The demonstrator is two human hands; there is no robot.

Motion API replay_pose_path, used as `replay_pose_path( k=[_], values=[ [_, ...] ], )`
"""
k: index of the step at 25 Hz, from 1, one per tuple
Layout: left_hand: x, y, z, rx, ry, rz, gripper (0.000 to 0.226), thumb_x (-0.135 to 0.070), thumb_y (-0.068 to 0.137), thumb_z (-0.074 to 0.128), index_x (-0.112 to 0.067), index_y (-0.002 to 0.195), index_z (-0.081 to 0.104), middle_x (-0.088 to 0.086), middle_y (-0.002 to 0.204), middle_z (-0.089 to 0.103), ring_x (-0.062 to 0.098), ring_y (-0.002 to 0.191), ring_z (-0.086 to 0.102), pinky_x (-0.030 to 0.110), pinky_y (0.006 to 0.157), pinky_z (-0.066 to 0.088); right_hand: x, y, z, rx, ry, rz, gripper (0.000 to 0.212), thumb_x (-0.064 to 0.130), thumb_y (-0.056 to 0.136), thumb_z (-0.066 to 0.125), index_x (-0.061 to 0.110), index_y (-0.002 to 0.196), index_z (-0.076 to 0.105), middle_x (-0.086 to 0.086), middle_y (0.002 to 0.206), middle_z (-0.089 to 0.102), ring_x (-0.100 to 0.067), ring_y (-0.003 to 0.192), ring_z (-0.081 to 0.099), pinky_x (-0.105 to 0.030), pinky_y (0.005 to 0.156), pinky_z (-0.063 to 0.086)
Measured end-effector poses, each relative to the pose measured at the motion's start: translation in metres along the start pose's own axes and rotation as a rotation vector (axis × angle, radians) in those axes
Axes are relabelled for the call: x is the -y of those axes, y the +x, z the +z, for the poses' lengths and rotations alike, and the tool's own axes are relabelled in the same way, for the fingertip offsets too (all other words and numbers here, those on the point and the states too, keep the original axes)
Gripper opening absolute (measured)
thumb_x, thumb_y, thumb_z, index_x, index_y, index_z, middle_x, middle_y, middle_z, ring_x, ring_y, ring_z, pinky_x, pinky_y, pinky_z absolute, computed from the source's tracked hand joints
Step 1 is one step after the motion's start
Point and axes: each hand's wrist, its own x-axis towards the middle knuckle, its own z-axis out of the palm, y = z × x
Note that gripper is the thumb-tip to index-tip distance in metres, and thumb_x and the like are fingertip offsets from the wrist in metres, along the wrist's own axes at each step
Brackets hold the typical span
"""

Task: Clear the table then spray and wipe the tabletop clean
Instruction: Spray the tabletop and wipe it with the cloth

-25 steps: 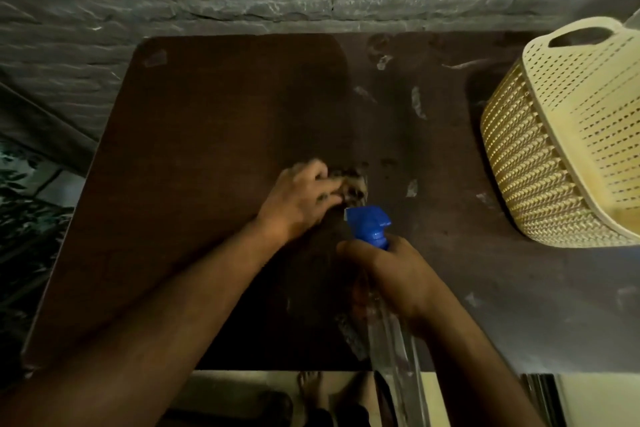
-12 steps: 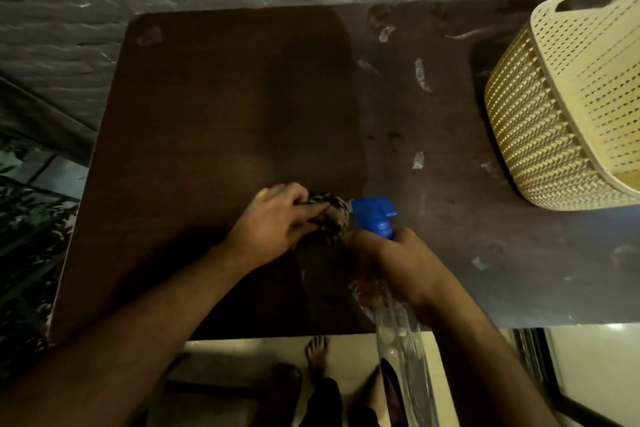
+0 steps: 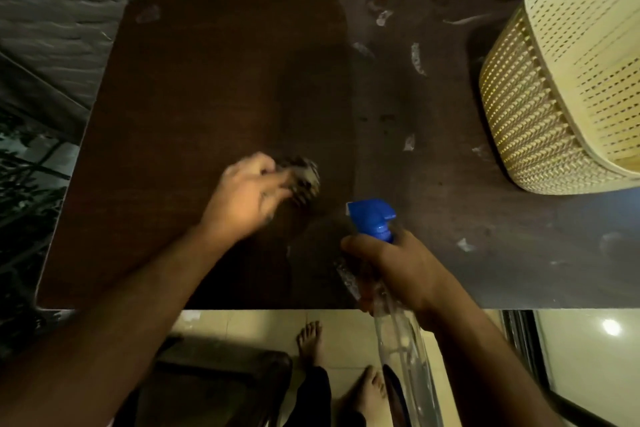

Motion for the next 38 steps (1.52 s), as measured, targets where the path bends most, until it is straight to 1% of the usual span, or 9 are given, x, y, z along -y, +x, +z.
replay_pose_path(
  k=[2, 4, 8, 11, 17, 24, 29, 35, 38],
  values=[
    [0.019, 0.036, -0.011, -0.102, 0.088, -0.261, 0.03, -0.033, 0.089, 0.06, -0.013, 0.109, 0.069, 0.011, 0.101, 0.056, 0.032, 0.09, 0.058, 0.039, 0.08, 0.047, -0.006, -0.008, -0.001, 0.049, -0.006, 0.001, 0.027, 0.032, 0.085, 0.066, 0.012, 0.1, 0.057, -0.005, 0.061, 0.065, -0.018, 0.048, 0.06, -0.026, 0.046, 0.051],
    [0.015, 0.059, -0.007, -0.13, 0.104, -0.368, 0.031, -0.032, 0.09, 0.06, -0.018, 0.117, 0.066, 0.009, 0.105, 0.054, 0.03, 0.096, 0.056, 0.039, 0.087, 0.046, -0.011, -0.017, 0.0, 0.056, -0.027, -0.014, 0.025, 0.031, 0.085, 0.065, 0.011, 0.098, 0.058, -0.006, 0.062, 0.062, -0.017, 0.047, 0.059, -0.024, 0.045, 0.049],
    [-0.013, 0.024, 0.008, -0.096, 0.063, -0.267, 0.029, -0.032, 0.089, 0.062, -0.021, 0.115, 0.067, 0.005, 0.102, 0.053, 0.024, 0.094, 0.055, 0.036, 0.085, 0.045, -0.028, -0.038, 0.006, 0.09, -0.151, 0.001, 0.024, 0.034, 0.083, 0.066, 0.013, 0.092, 0.059, -0.011, 0.065, 0.062, -0.024, 0.055, 0.059, -0.039, 0.059, 0.051],
    [-0.025, 0.007, 0.01, -0.132, 0.075, -0.317, 0.031, -0.033, 0.089, 0.062, -0.022, 0.118, 0.066, 0.002, 0.099, 0.051, 0.023, 0.094, 0.054, 0.037, 0.085, 0.045, -0.043, -0.05, 0.009, 0.089, -0.256, 0.004, 0.027, 0.036, 0.081, 0.067, 0.013, 0.091, 0.059, -0.013, 0.07, 0.063, -0.028, 0.061, 0.06, -0.051, 0.072, 0.055],
    [-0.06, -0.015, 0.024, -0.148, 0.072, -0.312, 0.03, -0.034, 0.088, 0.063, -0.022, 0.115, 0.067, 0.002, 0.098, 0.052, 0.022, 0.092, 0.054, 0.037, 0.082, 0.045, -0.059, -0.059, -0.008, 0.089, -0.236, 0.076, 0.027, 0.035, 0.084, 0.067, 0.015, 0.097, 0.053, -0.01, 0.06, 0.064, -0.021, 0.048, 0.061, -0.028, 0.049, 0.051],
    [-0.088, -0.093, 0.029, -0.059, 0.065, -0.118, 0.036, -0.041, 0.086, 0.055, -0.024, 0.116, 0.066, -0.001, 0.093, 0.049, 0.02, 0.085, 0.052, 0.033, 0.074, 0.043, -0.062, -0.057, -0.016, 0.056, -0.154, -0.005, 0.028, 0.035, 0.085, 0.066, 0.015, 0.1, 0.054, -0.005, 0.056, 0.063, -0.019, 0.047, 0.061, -0.025, 0.045, 0.049],
    [-0.06, -0.024, 0.017, -0.188, 0.127, -0.473, 0.033, -0.034, 0.09, 0.06, -0.024, 0.121, 0.065, 0.007, 0.101, 0.053, 0.028, 0.093, 0.055, 0.038, 0.083, 0.046, -0.076, -0.062, -0.023, 0.049, -0.154, -0.049, 0.026, 0.036, 0.084, 0.066, 0.018, 0.099, 0.054, -0.002, 0.054, 0.064, -0.018, 0.049, 0.063, -0.024, 0.048, 0.051],
    [-0.125, -0.114, 0.048, -0.027, 0.047, -0.121, 0.031, -0.042, 0.087, 0.05, -0.029, 0.112, 0.063, -0.003, 0.095, 0.049, 0.019, 0.084, 0.051, 0.032, 0.07, 0.041, -0.078, -0.064, -0.02, 0.052, -0.143, -0.053, 0.022, 0.038, 0.085, 0.064, 0.021, 0.096, 0.056, -0.003, 0.055, 0.066, -0.02, 0.05, 0.064, -0.028, 0.049, 0.052],
    [-0.075, -0.081, 0.023, -0.093, 0.124, -0.281, 0.029, -0.031, 0.088, 0.061, -0.023, 0.115, 0.067, 0.006, 0.095, 0.052, 0.028, 0.085, 0.055, 0.035, 0.074, 0.044, -0.08, -0.062, -0.018, 0.045, -0.113, -0.048, 0.024, 0.037, 0.084, 0.066, 0.021, 0.098, 0.054, -0.003, 0.055, 0.065, -0.019, 0.048, 0.063, -0.026, 0.045, 0.05]
  ],
)
